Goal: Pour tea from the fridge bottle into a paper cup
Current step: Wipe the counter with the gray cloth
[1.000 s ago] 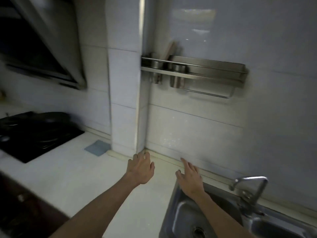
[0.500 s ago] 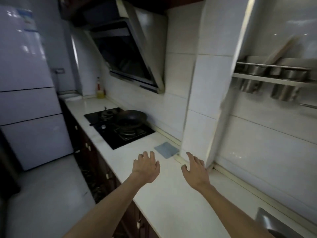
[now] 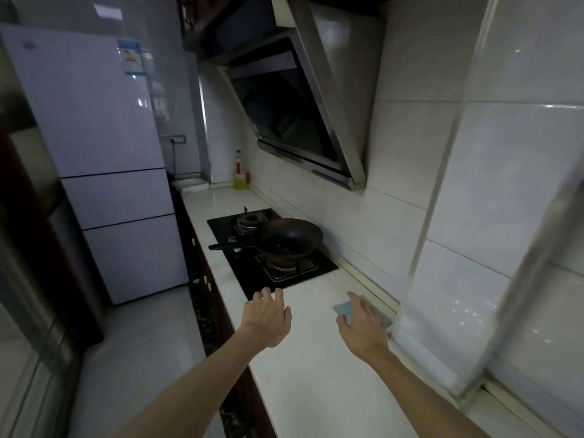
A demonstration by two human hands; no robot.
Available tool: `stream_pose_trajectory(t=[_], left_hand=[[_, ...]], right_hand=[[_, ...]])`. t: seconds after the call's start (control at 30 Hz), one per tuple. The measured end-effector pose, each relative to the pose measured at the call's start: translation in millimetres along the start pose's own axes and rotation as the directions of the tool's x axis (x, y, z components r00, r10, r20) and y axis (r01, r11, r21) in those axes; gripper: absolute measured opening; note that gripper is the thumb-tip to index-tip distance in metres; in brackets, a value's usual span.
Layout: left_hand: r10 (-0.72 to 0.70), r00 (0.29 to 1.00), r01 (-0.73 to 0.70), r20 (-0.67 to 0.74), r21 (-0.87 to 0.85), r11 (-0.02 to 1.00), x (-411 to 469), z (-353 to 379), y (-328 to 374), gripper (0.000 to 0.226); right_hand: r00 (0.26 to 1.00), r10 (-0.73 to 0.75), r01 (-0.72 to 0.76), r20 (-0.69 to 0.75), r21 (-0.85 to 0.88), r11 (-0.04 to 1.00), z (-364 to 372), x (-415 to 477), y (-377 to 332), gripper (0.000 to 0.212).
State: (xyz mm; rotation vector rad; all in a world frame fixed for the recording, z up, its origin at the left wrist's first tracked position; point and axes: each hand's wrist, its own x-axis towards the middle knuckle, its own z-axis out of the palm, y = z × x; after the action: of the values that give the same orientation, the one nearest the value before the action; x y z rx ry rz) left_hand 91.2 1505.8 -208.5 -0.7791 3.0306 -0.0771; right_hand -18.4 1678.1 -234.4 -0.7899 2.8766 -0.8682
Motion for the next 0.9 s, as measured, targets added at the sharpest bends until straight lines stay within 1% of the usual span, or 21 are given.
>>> stream_pose_trajectory(t=[0.23, 0.4, 0.53, 0.7, 0.9], left_hand=[[-0.019, 1.000, 0.018, 0.022, 0.024, 1.000, 50.7, 10.4, -18.7, 0.057], [-0.002, 0.999, 0.000, 0.046, 0.026, 1.000, 89.6, 25.8, -33.7, 0.059], [0.026, 0.999, -0.027, 0.042, 0.016, 1.000, 126.1, 36.6, -54.2, 0.059], [0.073, 0.997, -0.073, 0.036, -0.005, 0.997, 176.8, 47.3, -98.4, 0.060], [0.109, 0.993, -0.108, 0.055, -0.021, 0.994, 228.7, 54.3, -174.9, 0.059]], right_hand=[[0.999, 0.007, -0.007, 0.048, 0.002, 1.000, 24.7, 49.7, -5.5, 0.056], [0.997, 0.056, -0.057, 0.058, 0.027, 0.998, 46.5, 80.8, -10.0, 0.054], [0.996, 0.075, -0.075, 0.045, -0.016, 0.997, 62.2, 108.2, -19.7, 0.056], [0.991, 0.135, -0.134, 0.003, -0.080, 0.988, 86.2, 145.2, -46.8, 0.056], [0.975, 0.220, -0.221, -0.027, -0.169, 0.960, 114.7, 193.0, -90.7, 0.055]])
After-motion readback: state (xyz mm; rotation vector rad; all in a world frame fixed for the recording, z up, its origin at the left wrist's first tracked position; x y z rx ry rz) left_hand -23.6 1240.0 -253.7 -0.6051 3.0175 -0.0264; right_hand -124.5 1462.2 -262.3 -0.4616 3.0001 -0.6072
